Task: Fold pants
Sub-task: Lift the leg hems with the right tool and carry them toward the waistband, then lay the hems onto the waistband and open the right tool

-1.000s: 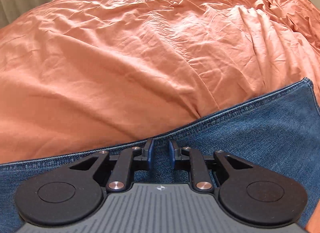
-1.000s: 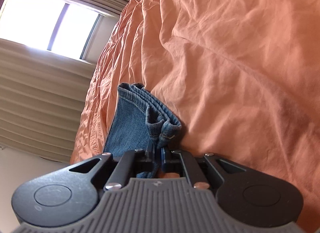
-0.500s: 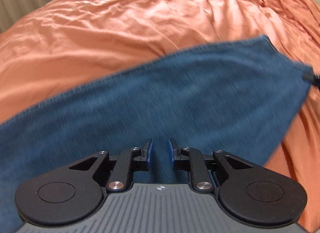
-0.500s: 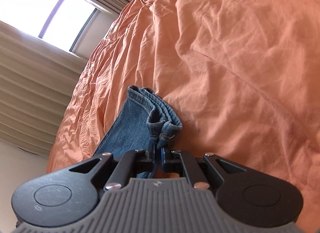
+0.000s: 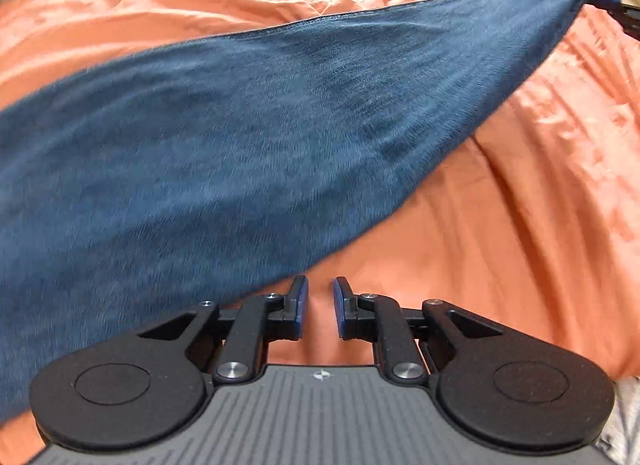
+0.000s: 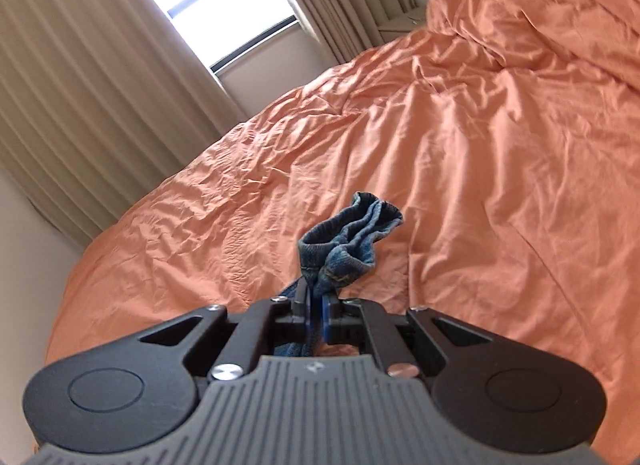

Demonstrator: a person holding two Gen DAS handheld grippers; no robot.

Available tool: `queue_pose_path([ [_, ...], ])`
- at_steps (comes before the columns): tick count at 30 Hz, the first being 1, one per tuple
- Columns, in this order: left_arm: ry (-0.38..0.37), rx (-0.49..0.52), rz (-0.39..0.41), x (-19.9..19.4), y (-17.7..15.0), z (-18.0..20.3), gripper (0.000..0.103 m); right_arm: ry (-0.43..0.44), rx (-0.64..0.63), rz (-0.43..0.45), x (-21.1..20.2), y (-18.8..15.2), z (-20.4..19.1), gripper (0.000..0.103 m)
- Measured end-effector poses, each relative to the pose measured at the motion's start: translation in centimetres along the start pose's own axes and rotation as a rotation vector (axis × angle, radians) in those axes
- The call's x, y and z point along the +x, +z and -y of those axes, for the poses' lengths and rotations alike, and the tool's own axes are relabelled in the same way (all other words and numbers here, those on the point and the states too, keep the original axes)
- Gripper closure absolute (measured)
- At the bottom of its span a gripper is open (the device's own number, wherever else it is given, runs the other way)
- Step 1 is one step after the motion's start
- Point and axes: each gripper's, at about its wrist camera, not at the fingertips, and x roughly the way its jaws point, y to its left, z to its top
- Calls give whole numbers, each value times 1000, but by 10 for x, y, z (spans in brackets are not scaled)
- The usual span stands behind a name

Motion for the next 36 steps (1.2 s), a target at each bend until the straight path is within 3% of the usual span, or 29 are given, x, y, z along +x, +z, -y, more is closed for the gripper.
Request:
queue_pose_path([
  [4, -14, 7, 84, -47, -14, -31, 84, 25, -140, 31, -14, 6, -68, 103],
  [9, 1, -77, 192, -105, -22, -87, 84, 65, -305, 41, -17, -5, -166, 103],
  [14, 28, -196, 279, -145, -36, -144, 84, 112, -416, 19, 1, -44, -249, 103],
  [18, 26, -287, 323, -167, -54, -185, 84, 153, -463, -68, 37, -96, -294, 103],
  [24, 20, -363, 311, -171, -77, -224, 84, 199, -494, -287, 93, -217, -312, 103],
  [27, 3, -376, 299, -169, -84, -232, 84, 169, -556, -363, 109, -267, -310, 103],
  [29, -15, -380, 294, -169, -89, -236, 83, 161, -557, -385, 114, -281, -302, 102],
  [34, -91, -423, 301, -157, -85, -241, 67, 184, -518, -421, 130, -283, -289, 91],
  [35, -107, -427, 302, -155, -82, -240, 64, 207, -506, -433, 129, -281, -287, 86],
  [36, -129, -434, 302, -150, -78, -242, 62, 234, -484, -447, 127, -278, -286, 75],
])
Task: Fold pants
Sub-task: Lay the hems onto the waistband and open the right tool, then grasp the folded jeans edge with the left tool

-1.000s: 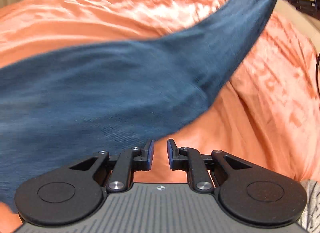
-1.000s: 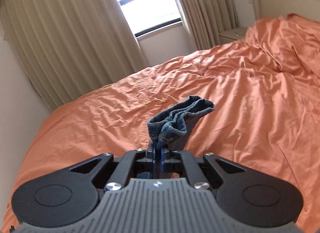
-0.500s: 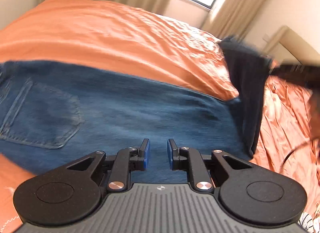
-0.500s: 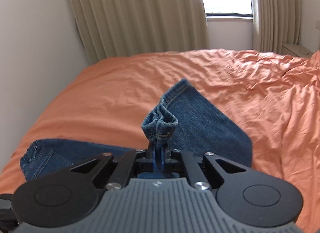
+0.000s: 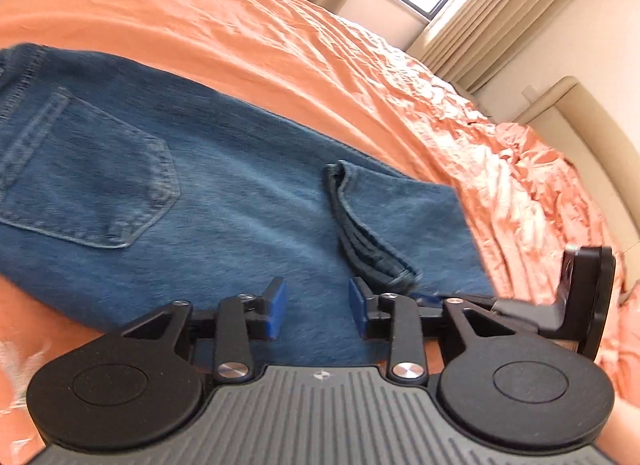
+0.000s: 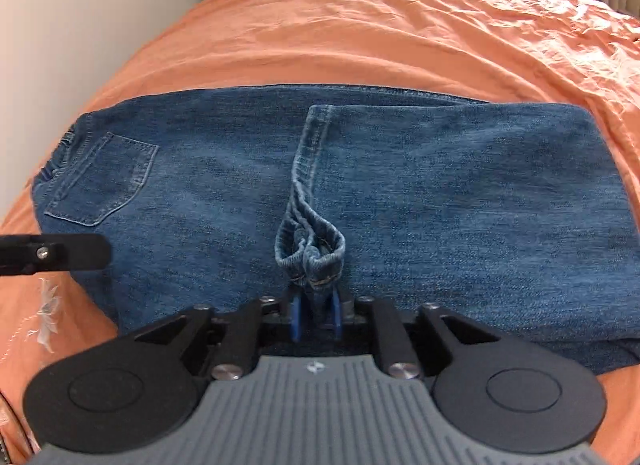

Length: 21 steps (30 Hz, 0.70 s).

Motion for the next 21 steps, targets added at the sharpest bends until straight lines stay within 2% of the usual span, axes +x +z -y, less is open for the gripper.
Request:
queue_pose_path([
  [1, -21, -13, -1, 4, 3, 1, 60, 29, 16, -3, -4, 1, 2, 66],
  [3, -67, -50, 0, 13, 9, 1, 55, 69, 40, 8, -15, 5, 8, 65],
  [5, -100, -91, 3, 24, 15, 0, 54, 69, 42, 41, -29, 7, 17, 63],
  [7, -110, -123, 13, 38, 22, -1, 52, 53, 51, 77, -41, 11, 33, 57],
  [11, -115, -168, 15, 72, 34, -3, 52, -5, 73, 133, -56, 14, 74, 57],
  [14, -97, -159, 23, 99, 41, 0, 52, -61, 90, 165, -63, 12, 108, 57],
  [19, -73, -144, 15, 140, 53, -5, 52, -68, 152, 209, -81, 1, 158, 57],
  [21, -66, -118, 16, 151, 56, -5, 60, -75, 162, 227, -88, -4, 171, 57],
])
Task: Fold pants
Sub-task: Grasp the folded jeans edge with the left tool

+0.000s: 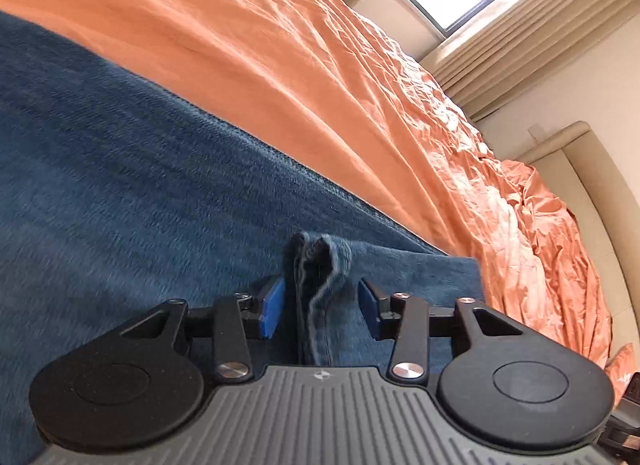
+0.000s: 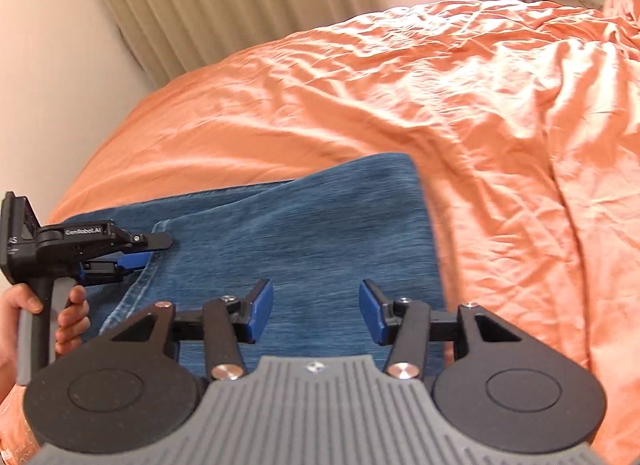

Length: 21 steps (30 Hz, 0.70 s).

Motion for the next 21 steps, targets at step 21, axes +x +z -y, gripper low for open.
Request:
queue_pose_path([
  [21, 246, 458, 103, -14, 6, 83, 96, -50, 10, 105, 0, 34, 43, 93],
])
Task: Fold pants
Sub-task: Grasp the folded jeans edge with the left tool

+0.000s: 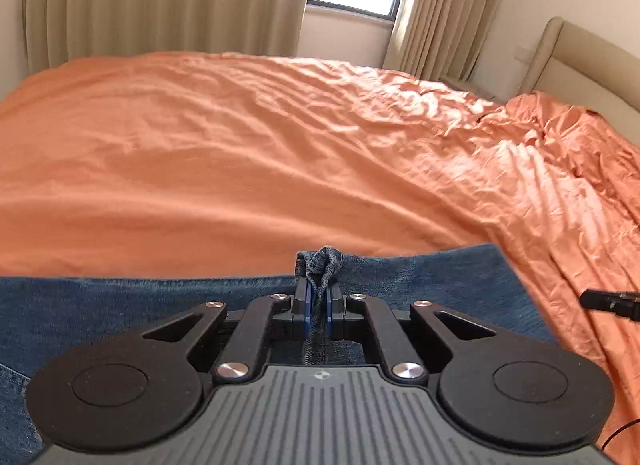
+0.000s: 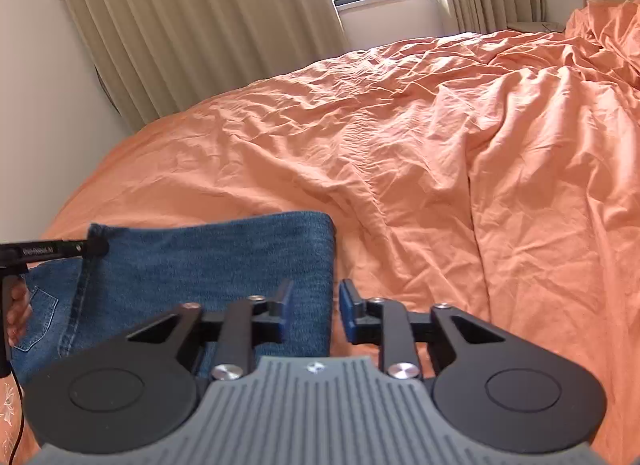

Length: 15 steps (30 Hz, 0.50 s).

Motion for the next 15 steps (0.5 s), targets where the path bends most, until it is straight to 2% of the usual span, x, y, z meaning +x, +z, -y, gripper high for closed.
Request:
queue_pose_path([
  [5, -1, -100, -68, 34, -17, -23, 96, 1, -41, -14, 51, 23, -6, 94],
  [9, -2, -109, -87, 44, -22, -28, 93, 10, -8, -53, 99, 30, -1, 97],
  [12, -21, -120, -95, 48, -22, -34, 92, -20, 9, -96, 126, 28, 5, 101],
  [15, -22, -141, -101, 52, -22, -35, 88, -25, 38, -129, 138, 26, 12, 103],
])
